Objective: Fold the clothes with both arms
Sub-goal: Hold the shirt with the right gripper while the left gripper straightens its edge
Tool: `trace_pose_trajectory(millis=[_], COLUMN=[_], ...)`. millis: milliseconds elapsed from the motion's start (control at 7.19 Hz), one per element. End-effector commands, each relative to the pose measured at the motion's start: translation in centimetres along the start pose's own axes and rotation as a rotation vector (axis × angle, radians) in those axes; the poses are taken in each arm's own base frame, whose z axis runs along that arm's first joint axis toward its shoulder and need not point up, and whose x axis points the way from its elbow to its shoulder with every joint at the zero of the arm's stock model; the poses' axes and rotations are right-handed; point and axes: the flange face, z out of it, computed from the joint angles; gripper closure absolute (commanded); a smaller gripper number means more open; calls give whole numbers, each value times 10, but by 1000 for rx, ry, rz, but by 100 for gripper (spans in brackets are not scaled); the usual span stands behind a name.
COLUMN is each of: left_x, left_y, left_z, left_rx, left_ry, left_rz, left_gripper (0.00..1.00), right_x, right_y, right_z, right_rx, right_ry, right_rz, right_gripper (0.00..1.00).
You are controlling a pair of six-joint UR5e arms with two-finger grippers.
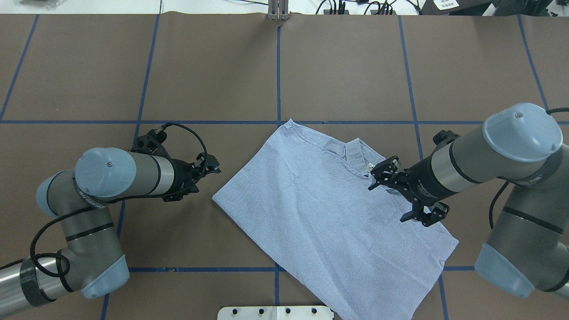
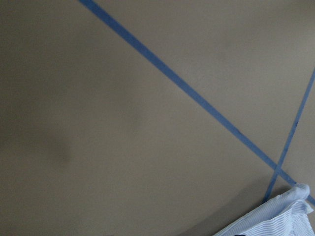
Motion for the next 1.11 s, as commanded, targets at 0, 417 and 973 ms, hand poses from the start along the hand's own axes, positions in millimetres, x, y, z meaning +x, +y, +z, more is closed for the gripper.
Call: trace_pose_trajectory(millis=[0, 417, 973], left_x=[-7, -4, -8], left_y=[26, 32, 46], left_z=[11, 13, 21], left_rx=[-16, -23, -41], left_ry=[-26, -24, -38], left_rz=[-10, -8, 2], left_gripper=[25, 34, 70], right_x=[-7, -7, -8], right_y=[-22, -26, -28], right_z=[13, 14, 11], right_rx=[51, 55, 58], right_ry=[7, 8, 2], right_rz=[-43, -39, -37], right_gripper=[0, 0, 0])
